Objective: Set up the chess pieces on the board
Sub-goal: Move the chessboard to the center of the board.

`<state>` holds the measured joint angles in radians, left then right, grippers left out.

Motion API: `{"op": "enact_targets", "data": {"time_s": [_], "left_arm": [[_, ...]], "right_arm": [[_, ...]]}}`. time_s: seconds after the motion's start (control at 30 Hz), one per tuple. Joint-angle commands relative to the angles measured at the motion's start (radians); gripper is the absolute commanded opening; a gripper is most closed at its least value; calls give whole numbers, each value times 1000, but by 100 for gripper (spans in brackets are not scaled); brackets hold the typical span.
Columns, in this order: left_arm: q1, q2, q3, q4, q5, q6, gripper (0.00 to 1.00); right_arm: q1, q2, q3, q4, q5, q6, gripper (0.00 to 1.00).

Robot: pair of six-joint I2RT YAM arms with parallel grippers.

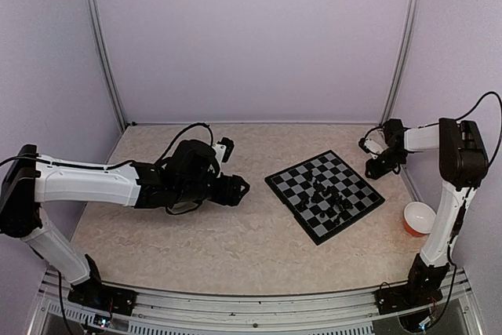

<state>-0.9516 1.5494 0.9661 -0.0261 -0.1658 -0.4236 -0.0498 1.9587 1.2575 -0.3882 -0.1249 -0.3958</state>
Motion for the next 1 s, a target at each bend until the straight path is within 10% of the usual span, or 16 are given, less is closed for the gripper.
{"op": "enact_targets", "data": {"time_s": [0.0, 0.97], "left_arm": [[-10, -46, -21, 54, -23, -23, 76], [-4, -138, -106, -21, -228, -159, 81]], "right_arm": [[-7, -40, -67, -49, -43, -54, 27], [442, -315, -384, -182, -132, -83, 20]]}}
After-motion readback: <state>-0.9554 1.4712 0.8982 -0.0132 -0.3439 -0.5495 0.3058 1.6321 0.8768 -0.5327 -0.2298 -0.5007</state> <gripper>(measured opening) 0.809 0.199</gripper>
